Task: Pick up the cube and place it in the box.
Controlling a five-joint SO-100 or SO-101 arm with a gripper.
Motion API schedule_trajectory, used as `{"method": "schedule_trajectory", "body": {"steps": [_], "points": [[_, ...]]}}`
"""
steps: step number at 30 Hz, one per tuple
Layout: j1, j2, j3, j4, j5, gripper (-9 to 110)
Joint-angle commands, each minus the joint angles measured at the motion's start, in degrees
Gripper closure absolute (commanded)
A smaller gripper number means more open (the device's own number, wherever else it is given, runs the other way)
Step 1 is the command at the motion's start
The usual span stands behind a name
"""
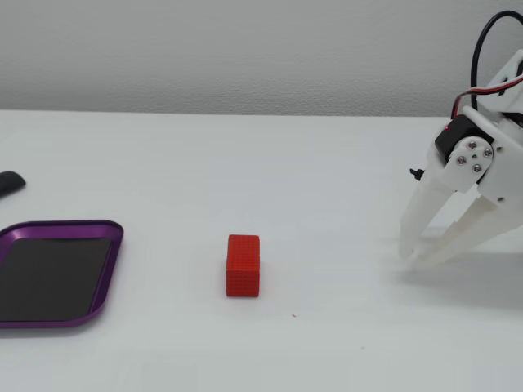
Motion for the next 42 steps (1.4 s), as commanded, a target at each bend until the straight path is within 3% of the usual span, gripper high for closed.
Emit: {"method": "schedule_trajectory", "body": {"steps": [1,26,32,37,42], "points": [[0.4,4.0,0.1,-1.5,0.6,102],[0.4,4.0,0.2,-1.6,0.3,102],[4.0,3.9,-0.3,-6.1,-0.2,101],[6.7,3.3,-1.8,-11.3,-12.4,101],[2.7,0.6,-10.6,-11.7,-13.3,96]]}}
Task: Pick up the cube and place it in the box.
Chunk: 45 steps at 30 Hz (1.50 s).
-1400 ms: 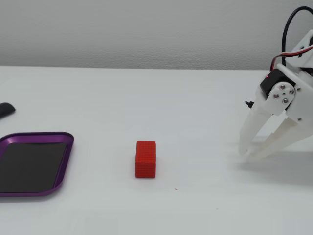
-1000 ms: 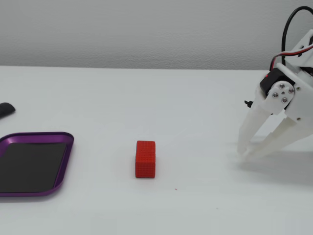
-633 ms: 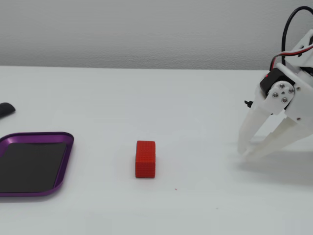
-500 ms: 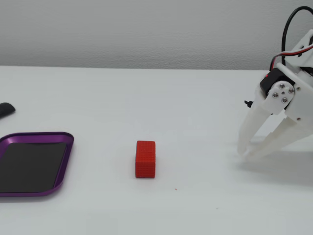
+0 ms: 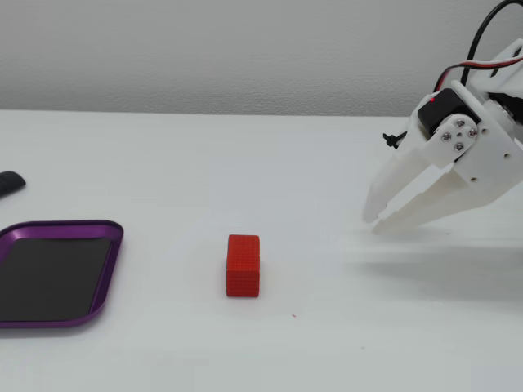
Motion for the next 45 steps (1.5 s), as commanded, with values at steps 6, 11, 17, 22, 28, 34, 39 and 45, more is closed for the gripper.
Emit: {"method": "schedule_trajectory", "body": {"steps": [6,11,17,22,28,34,39,45], "points": [[-5.1,-19.2,-14.9,0.1,3.4,84],[-5.3,-43.0,-29.3,1.1,3.6,81],[-5.4,-68.7,-49.5,5.5,4.0,78],[-5.4,-85.5,-64.0,5.9,8.0,77],[-8.7,-100.3,-74.4,6.0,8.0,77],[-8.8,-109.1,-79.6,5.3,8.0,77],[-8.4,-112.4,-80.4,5.1,7.7,77],[-8.4,-112.9,-80.3,3.7,7.2,77]]}}
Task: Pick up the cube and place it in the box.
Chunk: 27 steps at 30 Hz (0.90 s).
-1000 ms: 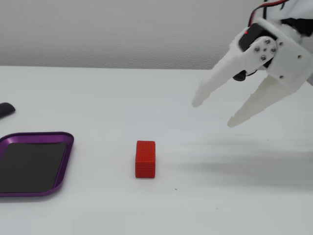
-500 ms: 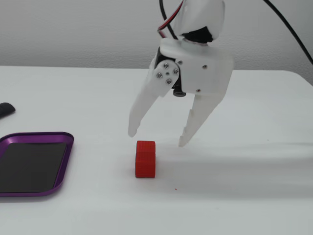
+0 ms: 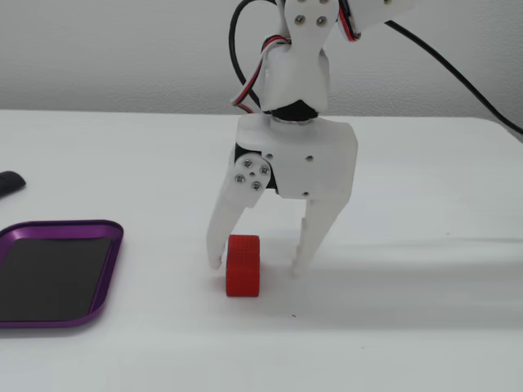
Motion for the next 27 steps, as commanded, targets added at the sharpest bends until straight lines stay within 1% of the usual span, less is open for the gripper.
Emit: {"method": "schedule_trajectory", "body": {"steps": [1,4,8,14,16,21,27], "points": [[-0.1,0.5,-1.8,-2.1,-0.3,78],[-0.1,0.5,-1.7,-3.6,-0.4,85],[-0.1,0.5,-1.8,-4.0,-0.3,102],[-0.4,1.7,-1.9,-3.1,-0.2,102],[-0.4,3.8,-3.9,-0.6,-0.2,102],[-1.0,14.3,-7.0,4.2,-0.2,102],[-0.9,29.9,-3.7,3.8,-0.3,102]]}}
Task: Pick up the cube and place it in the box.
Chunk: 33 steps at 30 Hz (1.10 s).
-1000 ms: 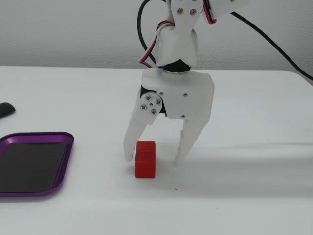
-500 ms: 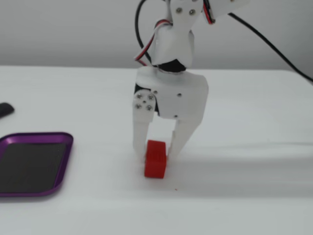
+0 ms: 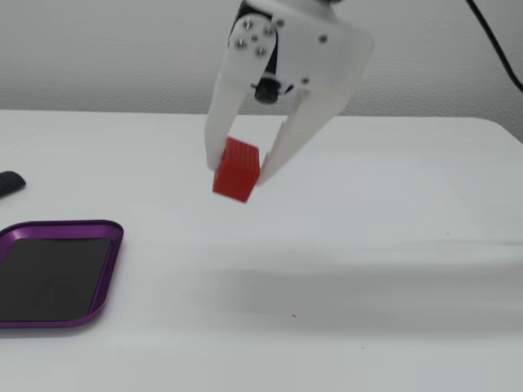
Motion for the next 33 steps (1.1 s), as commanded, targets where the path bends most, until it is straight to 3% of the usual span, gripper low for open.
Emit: {"method": "schedule_trajectory", "body": {"steps": [1,6,14,17,26,33], "points": [[0.4,11.5,2.5,-0.2,-0.2,102],[0.4,19.9,13.5,-11.9,-0.2,102],[0.4,23.4,41.4,-58.6,-0.1,102],[0.4,21.4,46.1,-69.9,0.0,102],[0.5,-0.8,26.5,-69.9,0.7,102],[0.4,-18.1,9.0,-62.9,0.9,102]]}}
